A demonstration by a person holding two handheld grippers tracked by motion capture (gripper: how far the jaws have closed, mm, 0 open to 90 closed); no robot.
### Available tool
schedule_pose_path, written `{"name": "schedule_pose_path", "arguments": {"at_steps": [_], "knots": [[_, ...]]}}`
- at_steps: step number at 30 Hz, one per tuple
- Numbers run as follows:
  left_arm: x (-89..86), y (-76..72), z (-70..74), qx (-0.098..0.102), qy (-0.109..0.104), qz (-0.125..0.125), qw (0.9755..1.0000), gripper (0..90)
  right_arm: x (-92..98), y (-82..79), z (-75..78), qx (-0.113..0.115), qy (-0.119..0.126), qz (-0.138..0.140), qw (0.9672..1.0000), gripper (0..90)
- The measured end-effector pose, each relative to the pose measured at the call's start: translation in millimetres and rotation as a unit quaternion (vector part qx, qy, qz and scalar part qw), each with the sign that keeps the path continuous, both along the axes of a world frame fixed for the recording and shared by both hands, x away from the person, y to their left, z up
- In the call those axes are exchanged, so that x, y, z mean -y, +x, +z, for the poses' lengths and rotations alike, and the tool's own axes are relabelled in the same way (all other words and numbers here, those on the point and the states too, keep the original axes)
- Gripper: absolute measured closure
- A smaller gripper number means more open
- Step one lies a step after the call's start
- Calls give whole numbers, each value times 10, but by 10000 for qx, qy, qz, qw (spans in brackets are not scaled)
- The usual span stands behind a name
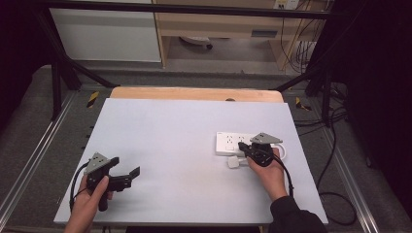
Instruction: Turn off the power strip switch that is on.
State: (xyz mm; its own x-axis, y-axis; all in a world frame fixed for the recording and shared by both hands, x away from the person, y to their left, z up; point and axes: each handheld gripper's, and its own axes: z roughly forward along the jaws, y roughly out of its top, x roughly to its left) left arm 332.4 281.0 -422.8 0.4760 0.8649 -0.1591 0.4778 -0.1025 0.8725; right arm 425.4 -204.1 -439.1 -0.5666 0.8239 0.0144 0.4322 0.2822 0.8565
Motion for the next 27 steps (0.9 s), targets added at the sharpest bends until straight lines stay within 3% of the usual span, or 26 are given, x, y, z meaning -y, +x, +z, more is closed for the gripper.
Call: {"name": "schedule_pose_path", "arguments": {"at_steps": [27], "knots": [[2,-1,0,1,3,-1,10000,62,-17,19,-50,-132,-34,59,9999,900]]}}
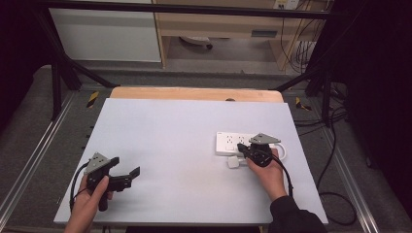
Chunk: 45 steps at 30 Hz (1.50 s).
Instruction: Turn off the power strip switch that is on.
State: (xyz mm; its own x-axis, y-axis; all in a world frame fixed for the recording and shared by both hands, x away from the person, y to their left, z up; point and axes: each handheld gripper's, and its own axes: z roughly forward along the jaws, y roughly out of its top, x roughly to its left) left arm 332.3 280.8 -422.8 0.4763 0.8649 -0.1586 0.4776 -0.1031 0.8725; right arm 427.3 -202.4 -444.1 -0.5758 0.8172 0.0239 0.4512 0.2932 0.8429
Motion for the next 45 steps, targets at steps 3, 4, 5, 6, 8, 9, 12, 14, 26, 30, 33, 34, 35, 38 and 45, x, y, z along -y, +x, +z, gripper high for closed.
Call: {"name": "schedule_pose_path", "arguments": {"at_steps": [3,4,5,6,8,9,12,14,26,30,33,34,35,38,45], "knots": [[0,0,0,-1,2,-1,10000,62,-6,-2,-4,-25,10,-8,10000,900],[1,1,-1,-2,1,-1,10000,62,-6,-2,-4,-25,10,-8,10000,900],[1,1,-1,-2,2,-1,10000,62,-4,1,-6,-10,0,4,10000,900],[2,1,-1,0,-3,2,10000,62,-5,1,-7,-12,9,0,10000,900],[2,1,-1,-1,-2,1,10000,62,-4,2,-8,-12,14,1,10000,900],[1,1,-1,-3,5,-4,10000,62,-3,2,-7,-20,16,3,10000,900],[1,1,-1,-4,5,-6,10000,62,-3,2,-8,-30,24,-4,10000,900],[2,1,-2,-5,6,-2,10000,62,0,5,-11,-16,32,-4,10000,900],[6,3,-6,-11,26,-19,10000,62,9,14,-19,-49,117,-45,9999,900],[7,3,-6,-16,32,-14,10000,62,12,16,-22,-66,151,-58,9998,900],[7,3,-8,-19,26,-5,10000,62,11,16,-25,-78,146,-54,9998,900],[8,3,-8,-18,29,-6,10000,62,10,17,-25,-86,148,-56,9998,900],[8,3,-8,-19,27,-5,10000,62,6,17,-26,-83,150,-69,9998,900],[9,3,-9,-21,29,-3,10000,62,-6,16,-36,-107,104,-43,9999,900],[9,4,-10,-21,26,-1,10000,63,-9,12,-36,-111,101,-54,9999,900]]}}
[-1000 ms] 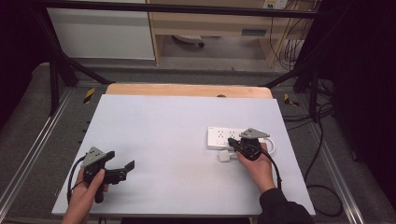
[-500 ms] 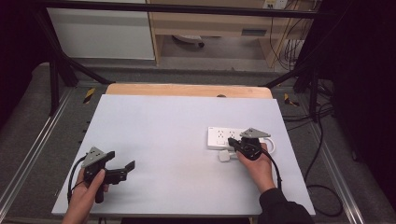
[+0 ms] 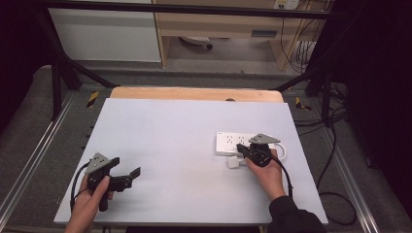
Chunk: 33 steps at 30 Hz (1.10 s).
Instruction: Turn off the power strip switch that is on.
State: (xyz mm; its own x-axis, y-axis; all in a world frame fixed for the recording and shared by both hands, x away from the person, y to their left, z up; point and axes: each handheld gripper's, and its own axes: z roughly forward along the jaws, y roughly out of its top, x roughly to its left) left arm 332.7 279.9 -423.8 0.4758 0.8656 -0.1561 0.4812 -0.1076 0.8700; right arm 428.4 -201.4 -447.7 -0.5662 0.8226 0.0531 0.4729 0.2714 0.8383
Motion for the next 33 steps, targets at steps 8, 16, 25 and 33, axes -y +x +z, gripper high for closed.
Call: {"name": "schedule_pose_path", "arguments": {"at_steps": [8,16,25,33], "knots": [[1,-2,1,-3,1,-4,10000,62,4,1,0,7,17,3,10000,900],[0,-2,4,0,8,-6,10000,62,4,-1,0,-13,30,-5,10000,900],[-1,-3,6,19,8,-22,10000,62,5,-3,-4,49,-14,28,10000,897],[-2,-2,6,21,8,-24,10000,63,6,-4,-3,50,-22,31,10000,896]]}}
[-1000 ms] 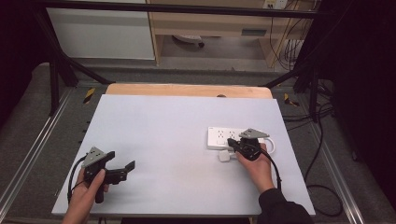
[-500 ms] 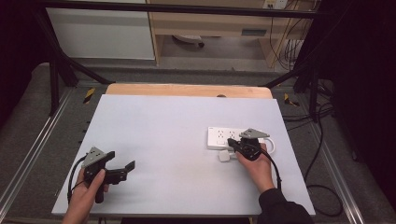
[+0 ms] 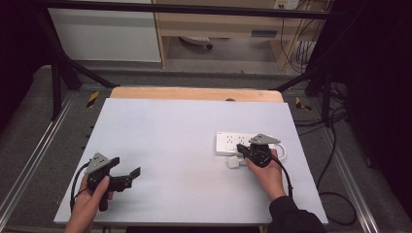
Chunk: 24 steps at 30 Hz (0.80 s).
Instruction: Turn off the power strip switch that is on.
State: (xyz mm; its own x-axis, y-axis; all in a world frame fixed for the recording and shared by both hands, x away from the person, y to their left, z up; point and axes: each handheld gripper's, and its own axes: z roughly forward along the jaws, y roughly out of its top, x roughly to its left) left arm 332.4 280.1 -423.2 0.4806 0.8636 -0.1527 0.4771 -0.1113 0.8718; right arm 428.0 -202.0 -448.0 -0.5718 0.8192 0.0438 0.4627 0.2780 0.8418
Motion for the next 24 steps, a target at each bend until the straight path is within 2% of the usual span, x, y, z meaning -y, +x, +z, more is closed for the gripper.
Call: {"name": "schedule_pose_path", "arguments": {"at_steps": [15,24], "knots": [[1,-2,1,6,1,9,10000,63,4,-33,53,197,131,6,9997,886],[2,-1,1,8,2,-1,10000,63,-1,-52,84,264,309,18,9992,842]]}}
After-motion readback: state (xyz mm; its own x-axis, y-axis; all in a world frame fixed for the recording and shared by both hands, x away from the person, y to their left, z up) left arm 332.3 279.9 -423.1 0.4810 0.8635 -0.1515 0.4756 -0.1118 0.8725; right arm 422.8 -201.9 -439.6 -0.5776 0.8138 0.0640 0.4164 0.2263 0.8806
